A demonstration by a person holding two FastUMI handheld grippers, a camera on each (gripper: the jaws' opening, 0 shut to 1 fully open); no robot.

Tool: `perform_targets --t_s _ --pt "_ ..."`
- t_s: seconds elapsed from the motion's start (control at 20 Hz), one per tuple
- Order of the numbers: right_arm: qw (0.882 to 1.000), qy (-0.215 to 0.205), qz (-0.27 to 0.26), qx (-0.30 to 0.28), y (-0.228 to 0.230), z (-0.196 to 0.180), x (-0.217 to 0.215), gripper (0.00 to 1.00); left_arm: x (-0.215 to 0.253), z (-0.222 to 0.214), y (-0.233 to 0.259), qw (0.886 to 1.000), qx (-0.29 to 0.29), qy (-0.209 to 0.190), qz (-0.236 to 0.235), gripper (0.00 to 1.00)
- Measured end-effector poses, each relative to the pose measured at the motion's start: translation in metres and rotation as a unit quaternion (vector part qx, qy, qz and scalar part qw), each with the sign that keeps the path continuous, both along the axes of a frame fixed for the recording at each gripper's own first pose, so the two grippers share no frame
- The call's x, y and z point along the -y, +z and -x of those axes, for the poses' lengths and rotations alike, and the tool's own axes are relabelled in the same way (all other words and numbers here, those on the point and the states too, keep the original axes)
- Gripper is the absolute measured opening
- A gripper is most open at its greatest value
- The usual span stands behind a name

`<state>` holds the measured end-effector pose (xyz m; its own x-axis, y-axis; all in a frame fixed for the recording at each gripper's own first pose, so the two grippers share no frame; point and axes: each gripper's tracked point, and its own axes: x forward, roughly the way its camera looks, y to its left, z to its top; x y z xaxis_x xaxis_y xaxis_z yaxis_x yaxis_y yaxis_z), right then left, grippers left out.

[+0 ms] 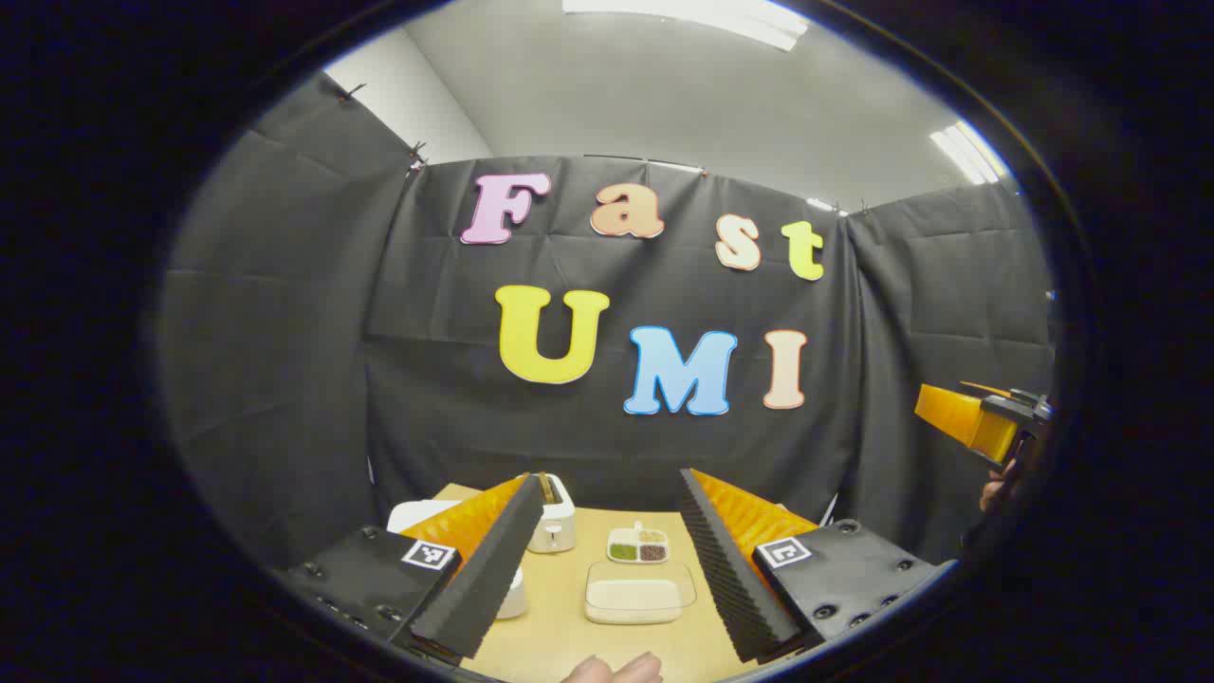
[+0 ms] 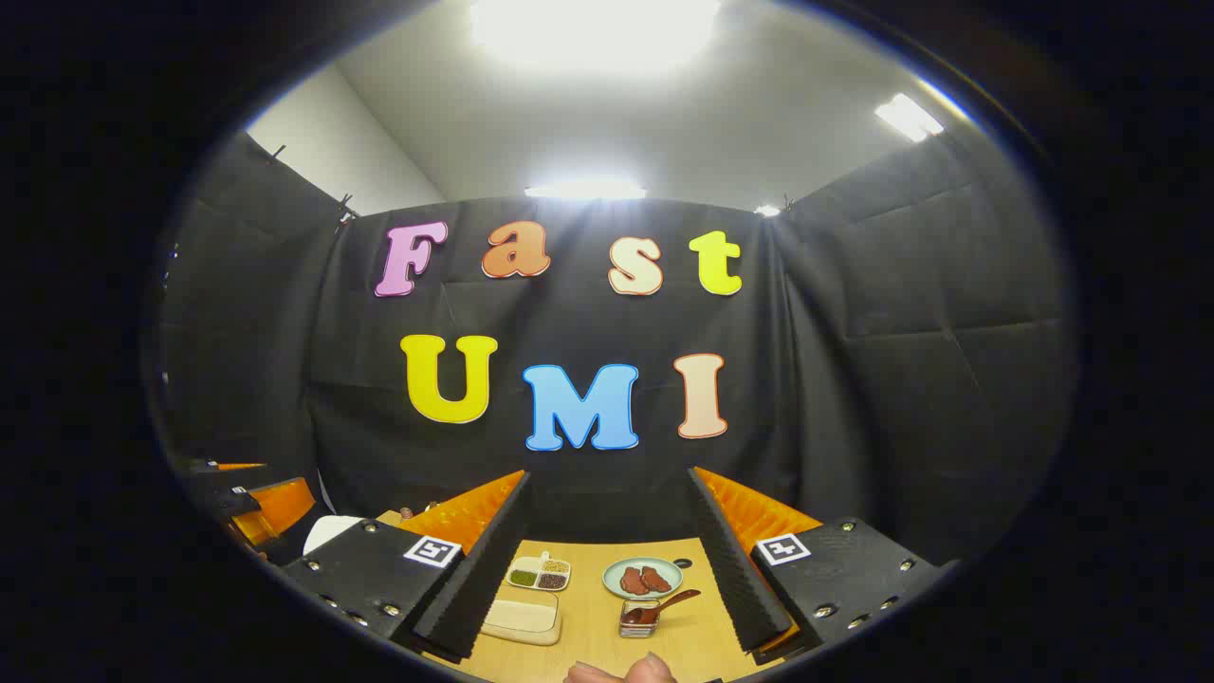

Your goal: Close the left gripper, press the button to open the rice cooker; take a wooden spoon from the chopstick holder with the right hand, scoop a spoonful of rice and pour it into the rice cooker, then put the wooden spoon back into the chopstick holder.

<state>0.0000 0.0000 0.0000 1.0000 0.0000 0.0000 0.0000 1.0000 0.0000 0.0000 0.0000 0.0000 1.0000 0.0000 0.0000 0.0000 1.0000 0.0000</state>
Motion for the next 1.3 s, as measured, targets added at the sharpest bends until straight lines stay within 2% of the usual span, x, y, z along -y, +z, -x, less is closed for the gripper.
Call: perform_targets --t_s 0.6,0.95,1.15,1.3 --pt "1.000 0.000 -0.004 -0.017 -0.009 -0.007 -0.002 0.97 -0.015 -0.006 -0.006 1.000 -0.004 0.010 -0.006 0.99" --pt "0.999 0.003 0.003 -0.032 -0.023 -0.017 -0.006 0.97 -0.021 -0.024 -0.030 1.000 -0.028 0.004 0.013 1.00" --pt "0.999 0.024 0.009 -0.048 -0.049 -0.044 -0.009 0.97 -0.024 -0.037 -0.039 0.999 -0.034 0.020 0.009 0.99" --pt "0.996 0.049 -0.006 -0.075 -0.081 -0.069 -0.008 0.97 -0.030 -0.046 -0.045 0.998 -0.039 0.047 0.016 0.99"
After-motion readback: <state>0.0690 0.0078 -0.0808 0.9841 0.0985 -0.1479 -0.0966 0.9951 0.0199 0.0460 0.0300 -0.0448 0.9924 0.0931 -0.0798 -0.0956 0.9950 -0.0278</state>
